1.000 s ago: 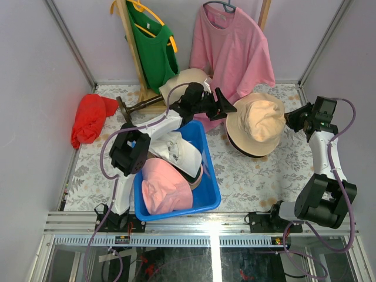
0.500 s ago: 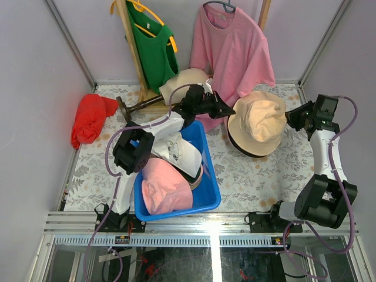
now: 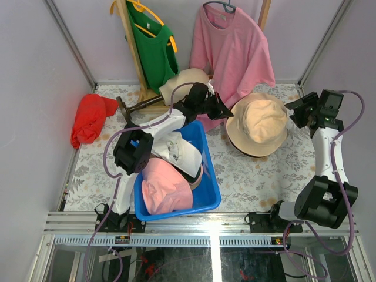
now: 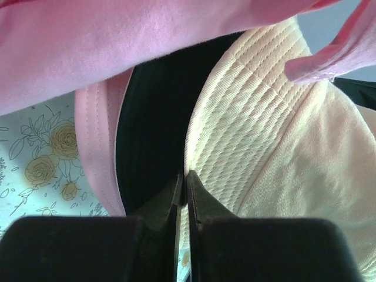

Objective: Stack the hats
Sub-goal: Stack the hat on the hat.

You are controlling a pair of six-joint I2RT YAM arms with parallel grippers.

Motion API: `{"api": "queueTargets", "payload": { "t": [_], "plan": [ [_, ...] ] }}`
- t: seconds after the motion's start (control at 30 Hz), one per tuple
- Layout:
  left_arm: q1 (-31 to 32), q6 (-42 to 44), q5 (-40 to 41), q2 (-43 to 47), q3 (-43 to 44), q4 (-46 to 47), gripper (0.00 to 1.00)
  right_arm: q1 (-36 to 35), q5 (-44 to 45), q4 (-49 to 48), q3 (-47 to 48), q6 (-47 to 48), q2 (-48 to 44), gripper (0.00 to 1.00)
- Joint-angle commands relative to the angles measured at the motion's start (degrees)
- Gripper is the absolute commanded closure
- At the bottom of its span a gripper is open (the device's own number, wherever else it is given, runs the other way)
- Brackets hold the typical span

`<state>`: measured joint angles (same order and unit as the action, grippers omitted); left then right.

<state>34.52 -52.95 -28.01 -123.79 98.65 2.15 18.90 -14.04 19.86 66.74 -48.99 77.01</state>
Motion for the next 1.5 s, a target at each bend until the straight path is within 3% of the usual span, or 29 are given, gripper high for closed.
{"api": "queueTargets", "payload": {
  "t": [0.0,0.27,0.6,0.73,0.93,0.97,1.2,1.47],
  "plan": [
    [0.2,3.4,1.1,-0.4,3.0,-4.6,1.0,1.5,0.3,-1.1,1.3,2.8,0.5,0.36],
    [0.0,4.5,0.9,-1.4,5.0,-6.7,1.0,3.1,-9.5,-9.9,-3.5,0.8,4.2,0.24],
    [-0.1,4.5,0.1,-3.6,8.3,-8.0,1.0,3.1,-18.6,-14.2,-3.3,0.5,8.8,0.24],
    [-0.1,4.4,-0.1,-4.0,8.9,-8.2,1.0,3.1,-19.9,-14.3,-4.0,0.6,9.2,0.36],
    [0.0,4.6,-0.1,-3.9,8.6,-8.6,1.0,3.1,-19.0,-12.0,-4.0,1.6,9.6,0.94],
    [-0.1,4.7,0.2,-3.6,8.4,-8.7,1.0,3.1,-18.1,-10.3,-3.6,2.3,9.6,1.0],
    [-0.2,4.8,3.7,-2.4,7.4,-10.6,1.0,3.1,-10.5,-6.1,-2.3,1.8,10.3,1.0],
    [-0.7,6.4,10.7,-3.1,8.3,-19.1,1.0,3.1,-3.8,-1.9,1.1,0.1,14.0,1.0]
  ]
}}
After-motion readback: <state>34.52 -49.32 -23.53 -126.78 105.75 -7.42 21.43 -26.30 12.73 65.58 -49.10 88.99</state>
